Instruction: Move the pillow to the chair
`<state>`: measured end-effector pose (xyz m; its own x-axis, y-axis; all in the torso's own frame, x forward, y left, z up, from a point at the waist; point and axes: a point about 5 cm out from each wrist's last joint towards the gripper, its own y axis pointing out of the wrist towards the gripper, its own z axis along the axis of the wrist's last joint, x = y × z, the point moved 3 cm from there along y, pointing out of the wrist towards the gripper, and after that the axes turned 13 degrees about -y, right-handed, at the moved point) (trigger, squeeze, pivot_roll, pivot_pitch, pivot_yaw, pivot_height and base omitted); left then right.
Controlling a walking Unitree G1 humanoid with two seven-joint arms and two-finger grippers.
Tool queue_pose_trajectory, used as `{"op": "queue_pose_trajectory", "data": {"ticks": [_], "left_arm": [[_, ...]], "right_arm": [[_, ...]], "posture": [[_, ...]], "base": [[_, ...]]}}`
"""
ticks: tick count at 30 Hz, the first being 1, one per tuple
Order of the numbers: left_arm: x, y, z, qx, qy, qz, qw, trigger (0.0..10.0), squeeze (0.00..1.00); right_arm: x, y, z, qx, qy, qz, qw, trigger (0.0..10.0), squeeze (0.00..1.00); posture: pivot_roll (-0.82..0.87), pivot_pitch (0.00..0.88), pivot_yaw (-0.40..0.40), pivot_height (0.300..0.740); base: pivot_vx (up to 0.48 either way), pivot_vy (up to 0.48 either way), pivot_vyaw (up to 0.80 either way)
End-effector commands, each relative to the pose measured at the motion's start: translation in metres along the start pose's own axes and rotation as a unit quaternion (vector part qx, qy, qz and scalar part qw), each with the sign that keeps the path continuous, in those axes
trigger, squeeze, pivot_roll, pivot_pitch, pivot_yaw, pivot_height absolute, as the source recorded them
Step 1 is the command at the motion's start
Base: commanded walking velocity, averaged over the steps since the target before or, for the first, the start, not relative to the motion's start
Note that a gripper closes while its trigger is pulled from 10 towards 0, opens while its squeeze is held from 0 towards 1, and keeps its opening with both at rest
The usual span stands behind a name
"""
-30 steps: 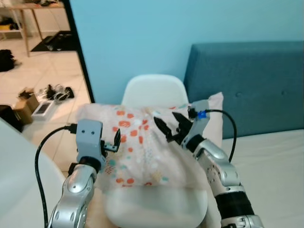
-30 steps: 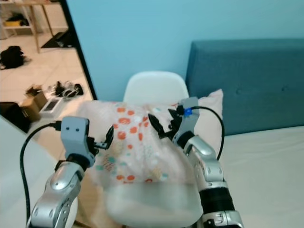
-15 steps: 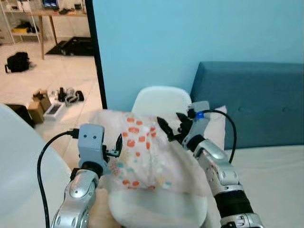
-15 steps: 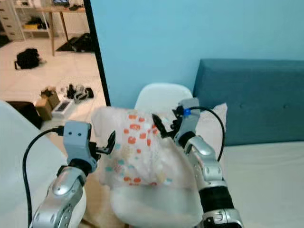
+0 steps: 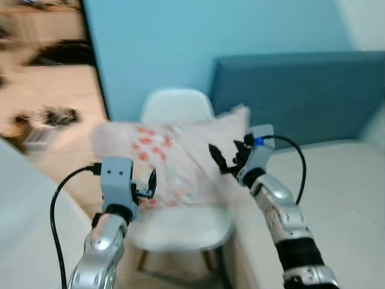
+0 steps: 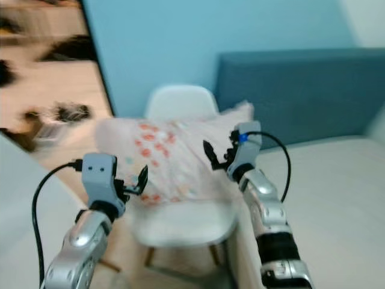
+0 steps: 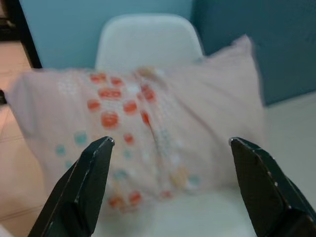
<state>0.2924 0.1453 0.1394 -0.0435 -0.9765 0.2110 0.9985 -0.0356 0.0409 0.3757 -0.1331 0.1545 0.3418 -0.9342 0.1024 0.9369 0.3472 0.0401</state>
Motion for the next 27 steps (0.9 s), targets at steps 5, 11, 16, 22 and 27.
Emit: {"op": "queue_pose_trajectory", "data": {"ticks": [5,11,16,22,27], "left_arm": [[0.0,0.0,-0.001,-0.003,-0.005,0.001,1.0,10.0,0.0],[0.0,0.001,-0.001,-0.003,-0.006,0.001,1.0,10.0,0.0],[0.001,0.001,0.0,0.0,-0.014,-0.002,1.0,10.0,0.0],[-0.002,0.003,0.001,0.003,-0.015,-0.007,1.0,10.0,0.0],[-0.008,0.004,0.002,0.005,0.0,0.0,1.0,10.0,0.0]], "right_arm": [[-0.001,0.006,0.014,0.03,-0.004,0.0,1.0,10.0,0.0],[0.002,0.006,0.013,0.021,-0.013,-0.007,1.0,10.0,0.0],[0.012,0.007,0.012,0.014,-0.024,-0.032,0.999,10.0,0.0],[0.029,0.005,0.008,-0.012,-0.043,-0.078,0.996,10.0,0.0],[0.041,0.001,-0.004,-0.05,-0.057,-0.106,0.991,10.0,0.0]], "posture": [[0.05,0.0,-0.044,0.74],[0.05,0.0,-0.045,0.74],[0.05,0.0,-0.046,0.74],[0.05,0.0,-0.047,0.74],[0.04,0.0,-0.046,0.74]], "base": [[-0.48,0.0,0.0],[-0.48,0.0,-0.25],[-0.309,0.0,-0.76],[0.0,0.0,-0.74],[0.0,0.0,-0.73]]}}
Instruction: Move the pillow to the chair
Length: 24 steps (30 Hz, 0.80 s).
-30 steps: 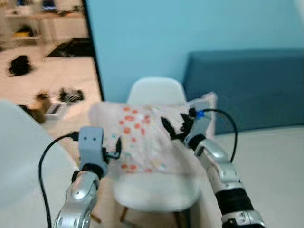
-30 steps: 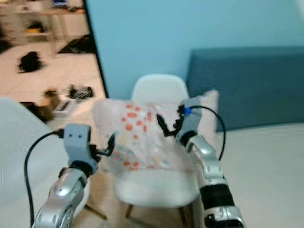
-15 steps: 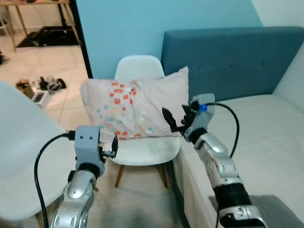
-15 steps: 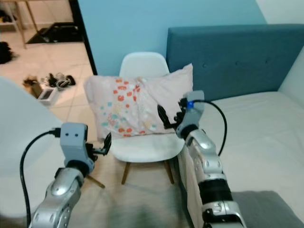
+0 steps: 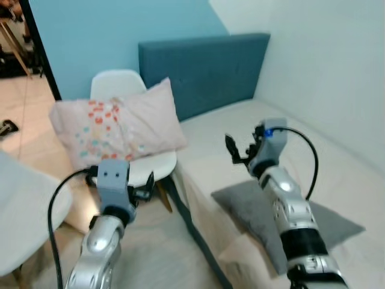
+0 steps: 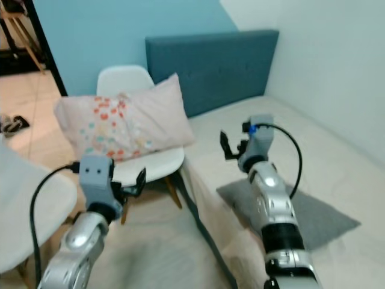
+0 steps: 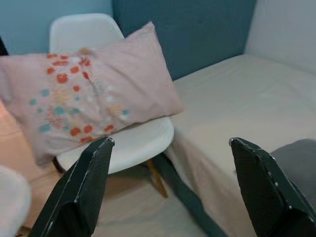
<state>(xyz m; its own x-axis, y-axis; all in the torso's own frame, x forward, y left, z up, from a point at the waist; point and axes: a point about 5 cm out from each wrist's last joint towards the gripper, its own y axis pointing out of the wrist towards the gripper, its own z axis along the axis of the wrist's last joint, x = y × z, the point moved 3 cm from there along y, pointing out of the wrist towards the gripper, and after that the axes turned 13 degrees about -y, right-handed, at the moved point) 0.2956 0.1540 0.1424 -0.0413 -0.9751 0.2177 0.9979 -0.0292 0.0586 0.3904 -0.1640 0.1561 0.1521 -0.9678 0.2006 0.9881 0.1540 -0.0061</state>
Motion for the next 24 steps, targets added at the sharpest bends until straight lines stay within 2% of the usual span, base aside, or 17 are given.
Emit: {"op": "queue_pose_trajectory", "data": {"ticks": [1,3,8,14,17,18,19,24], "left_arm": [[-0.004,0.002,-0.002,-0.002,0.011,0.002,1.0,10.0,0.0],[-0.009,0.003,-0.001,0.001,0.017,0.008,1.0,10.0,0.0],[-0.012,0.002,-0.002,0.002,0.021,0.012,1.0,10.0,0.0],[-0.026,0.0,-0.005,0.004,0.02,0.03,0.999,10.0,0.0],[-0.051,-0.002,-0.007,0.0,0.014,0.071,0.997,10.0,0.0],[-0.051,-0.002,-0.007,0.0,0.014,0.071,0.997,10.0,0.0],[-0.063,-0.004,-0.01,-0.003,0.003,0.092,0.996,10.0,0.0],[-0.079,-0.007,-0.01,-0.001,-0.004,0.118,0.993,10.0,0.0]], "right_arm": [[0.011,-0.001,-0.009,-0.027,-0.01,-0.018,0.999,10.0,0.0],[0.022,-0.005,-0.021,-0.052,-0.016,-0.035,0.998,10.0,0.0],[0.026,-0.006,-0.025,-0.057,-0.014,-0.041,0.997,10.0,0.0],[0.027,-0.01,-0.037,-0.073,-0.009,-0.04,0.997,10.0,0.0],[0.032,-0.013,-0.05,-0.093,0.014,-0.047,0.994,10.0,0.0],[0.032,-0.013,-0.05,-0.093,0.014,-0.047,0.994,10.0,0.0],[0.036,-0.014,-0.055,-0.101,0.024,-0.052,0.993,10.0,0.0],[0.039,-0.016,-0.065,-0.127,0.049,-0.05,0.989,10.0,0.0]], "posture": [[0.04,0.0,-0.047,0.74],[0.04,0.0,-0.046,0.74],[0.04,0.0,-0.044,0.74],[0.03,0.0,-0.045,0.74],[0.04,0.0,-0.05,0.74],[0.04,0.0,-0.05,0.74],[0.04,0.0,-0.05,0.74],[0.04,0.0,-0.05,0.74]], "base": [[0.0,0.0,-0.73],[0.0,0.0,-0.73],[0.0,0.0,-0.73],[0.0,0.0,-0.73],[0.0,0.0,-0.73],[0.0,0.0,-0.73],[0.0,0.0,-0.73],[0.0,0.0,-0.71]]}}
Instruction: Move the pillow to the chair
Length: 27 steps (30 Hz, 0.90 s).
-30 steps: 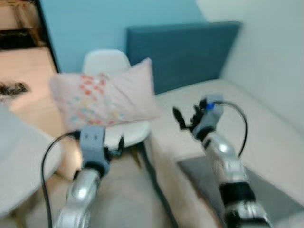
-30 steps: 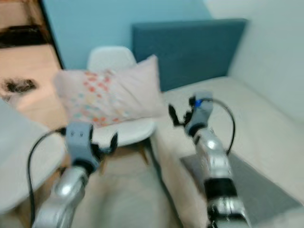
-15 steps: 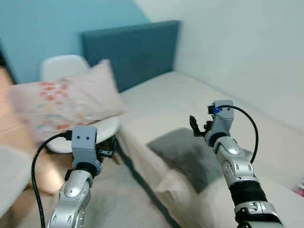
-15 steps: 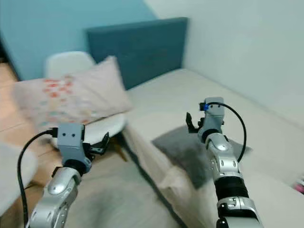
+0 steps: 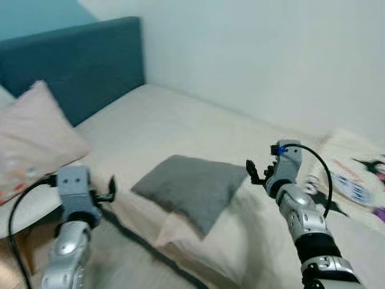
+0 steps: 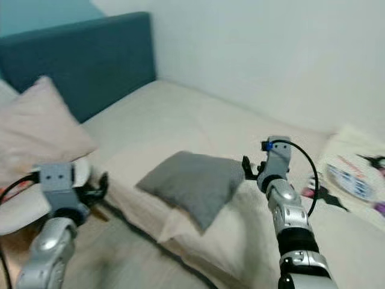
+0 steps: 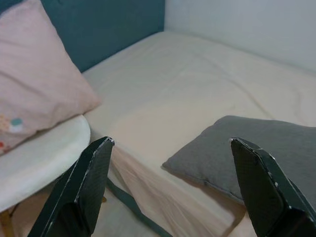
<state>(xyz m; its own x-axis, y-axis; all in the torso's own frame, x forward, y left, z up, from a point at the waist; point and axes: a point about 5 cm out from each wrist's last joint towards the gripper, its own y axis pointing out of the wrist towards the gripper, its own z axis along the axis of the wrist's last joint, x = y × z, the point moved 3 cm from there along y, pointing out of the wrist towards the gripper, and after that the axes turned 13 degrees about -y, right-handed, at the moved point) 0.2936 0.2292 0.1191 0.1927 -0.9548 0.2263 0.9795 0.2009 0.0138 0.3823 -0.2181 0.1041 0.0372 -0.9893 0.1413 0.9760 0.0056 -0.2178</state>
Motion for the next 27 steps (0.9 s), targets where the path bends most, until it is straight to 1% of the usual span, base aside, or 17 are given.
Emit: {"op": "queue_pose_trajectory", "data": {"ticks": [1,3,6,7,8,9,10,11,14,16,17,18,20,23,27], "left_arm": [[-0.002,-0.001,-0.003,-0.004,-0.003,0.004,1.0,10.0,0.0],[-0.006,0.001,-0.001,0.001,-0.001,0.009,1.0,10.0,0.0],[-0.007,0.001,-0.001,0.003,-0.001,0.01,1.0,10.0,0.0],[-0.008,0.003,0.001,0.007,-0.004,0.013,1.0,10.0,0.0],[-0.008,0.003,0.001,0.007,-0.004,0.013,1.0,10.0,0.0],[-0.009,0.004,0.003,0.011,-0.005,0.015,1.0,10.0,0.0],[-0.009,0.004,0.003,0.011,-0.005,0.015,1.0,10.0,0.0],[-0.009,0.006,0.007,0.016,-0.009,0.015,1.0,10.0,0.0],[-0.009,0.006,0.007,0.017,-0.011,0.015,1.0,10.0,0.0],[-0.008,0.008,0.009,0.019,-0.013,0.007,1.0,10.0,0.0],[-0.009,0.01,0.009,0.018,-0.008,0.004,1.0,10.0,0.0],[-0.009,0.01,0.009,0.018,-0.008,0.004,1.0,10.0,0.0],[-0.012,0.011,0.008,0.017,-0.006,0.006,1.0,10.0,0.0],[-0.012,0.011,0.009,0.018,-0.005,0.006,1.0,10.0,0.0],[-0.014,0.015,0.02,0.03,0.0,0.003,1.0,10.0,0.0]], "right_arm": [[-0.002,0.001,-0.005,-0.014,0.015,0.009,1.0,10.0,0.0],[-0.006,0.003,-0.008,-0.022,0.025,0.027,0.999,10.0,0.0],[-0.008,0.004,-0.009,-0.024,0.028,0.032,0.999,10.0,0.0],[-0.015,0.006,-0.007,-0.023,0.033,0.057,0.998,10.0,0.0],[-0.015,0.006,-0.007,-0.023,0.033,0.057,0.998,10.0,0.0],[-0.02,0.007,-0.004,-0.016,0.041,0.078,0.996,10.0,0.0],[-0.02,0.007,-0.004,-0.016,0.041,0.078,0.996,10.0,0.0],[-0.026,0.011,0.002,-0.01,0.059,0.106,0.993,10.0,0.0],[-0.027,0.012,0.004,-0.011,0.063,0.11,0.992,10.0,0.0],[-0.028,0.014,0.003,-0.022,0.065,0.114,0.991,10.0,0.0],[-0.032,0.015,0.001,-0.038,0.07,0.121,0.989,10.0,0.0],[-0.032,0.015,0.001,-0.038,0.07,0.121,0.989,10.0,0.0],[-0.035,0.016,0.0,-0.044,0.067,0.124,0.989,10.0,0.0],[-0.035,0.017,0.0,-0.046,0.076,0.121,0.989,10.0,0.0],[-0.036,0.019,0.003,-0.047,0.086,0.123,0.988,10.0,0.0]], "posture": [[0.04,0.0,-0.05,0.74],[0.04,0.0,-0.05,0.74],[0.04,0.0,-0.05,0.74],[0.04,0.0,-0.049,0.74],[0.04,0.0,-0.049,0.74],[0.04,0.0,-0.047,0.74],[0.04,0.0,-0.047,0.74],[0.04,0.0,-0.046,0.736],[0.04,0.0,-0.046,0.731],[0.05,0.0,-0.048,0.721],[0.04,0.0,-0.046,0.711],[0.04,0.0,-0.046,0.711],[0.04,0.0,-0.043,0.696],[0.05,0.0,-0.045,0.686],[0.05,0.0,-0.045,0.661]], "base": [[0.0,0.0,-0.7],[0.0,0.0,-0.69],[0.0,0.0,-0.69],[0.0,0.0,0.0],[0.0,0.0,0.0],[0.0,0.0,0.0],[0.0,0.0,0.0],[0.0,0.0,0.0],[0.0,0.0,0.0],[0.0,0.0,0.0],[0.0,0.0,0.0],[0.0,0.0,0.0],[0.0,0.0,0.0],[0.0,0.0,0.0],[0.0,0.0,0.0]]}}
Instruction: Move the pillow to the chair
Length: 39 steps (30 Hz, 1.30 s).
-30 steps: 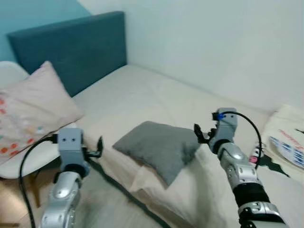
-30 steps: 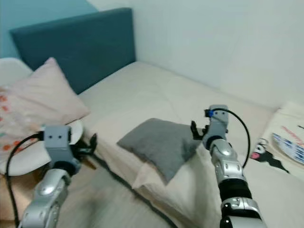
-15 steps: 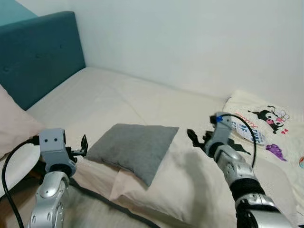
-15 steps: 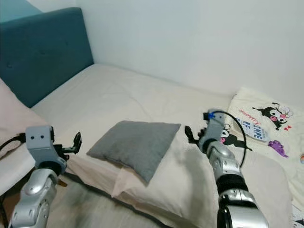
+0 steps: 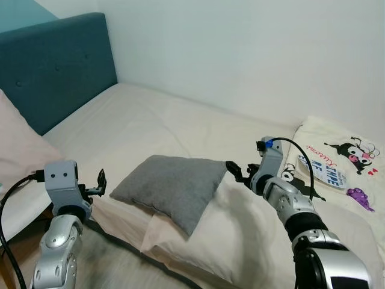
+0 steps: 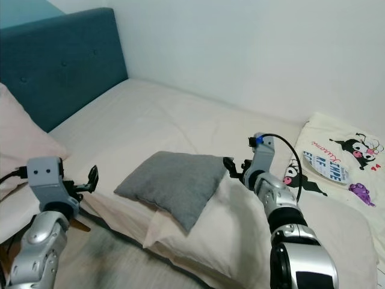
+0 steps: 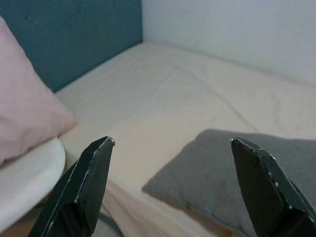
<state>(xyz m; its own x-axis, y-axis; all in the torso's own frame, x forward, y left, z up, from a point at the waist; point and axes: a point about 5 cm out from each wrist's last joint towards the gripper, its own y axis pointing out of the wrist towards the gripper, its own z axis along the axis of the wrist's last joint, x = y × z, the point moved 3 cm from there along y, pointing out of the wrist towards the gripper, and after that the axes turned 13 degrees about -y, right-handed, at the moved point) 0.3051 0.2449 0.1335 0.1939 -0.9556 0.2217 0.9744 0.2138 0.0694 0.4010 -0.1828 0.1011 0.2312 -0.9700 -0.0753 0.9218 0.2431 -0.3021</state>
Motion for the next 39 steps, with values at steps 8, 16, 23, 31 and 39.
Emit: {"op": "queue_pose_trajectory", "data": {"ticks": [8,16,23,31,39], "left_arm": [[-0.007,0.001,0.009,0.005,0.002,-0.008,1.0,10.0,0.0],[0.003,0.007,0.019,0.016,0.006,-0.028,0.999,10.0,0.0],[0.012,0.012,0.036,0.036,0.007,-0.05,0.998,10.0,0.0],[0.022,0.01,0.05,0.045,0.018,-0.084,0.995,10.0,0.0],[0.029,0.006,0.049,0.041,0.023,-0.1,0.994,10.0,0.0]], "right_arm": [[-0.019,0.006,-0.001,0.005,0.028,0.041,0.999,10.0,0.0],[-0.034,0.008,0.002,0.034,0.056,0.075,0.995,10.0,0.0],[-0.04,0.011,0.016,0.06,0.068,0.08,0.993,10.0,0.0],[-0.026,0.013,0.031,0.071,0.058,0.02,0.996,10.0,0.0],[-0.001,0.008,0.037,0.081,0.094,-0.056,0.991,10.0,0.0]], "posture": [[0.06,0.0,-0.041,0.626],[0.07,0.001,-0.036,0.596],[0.08,0.05,-0.032,0.571],[0.09,0.086,-0.033,0.536],[0.08,0.086,-0.032,0.507]], "base": [[0.0,0.0,0.0],[0.0,0.0,0.0],[0.0,0.0,0.0],[0.0,0.0,0.0],[0.0,0.0,0.0]]}}
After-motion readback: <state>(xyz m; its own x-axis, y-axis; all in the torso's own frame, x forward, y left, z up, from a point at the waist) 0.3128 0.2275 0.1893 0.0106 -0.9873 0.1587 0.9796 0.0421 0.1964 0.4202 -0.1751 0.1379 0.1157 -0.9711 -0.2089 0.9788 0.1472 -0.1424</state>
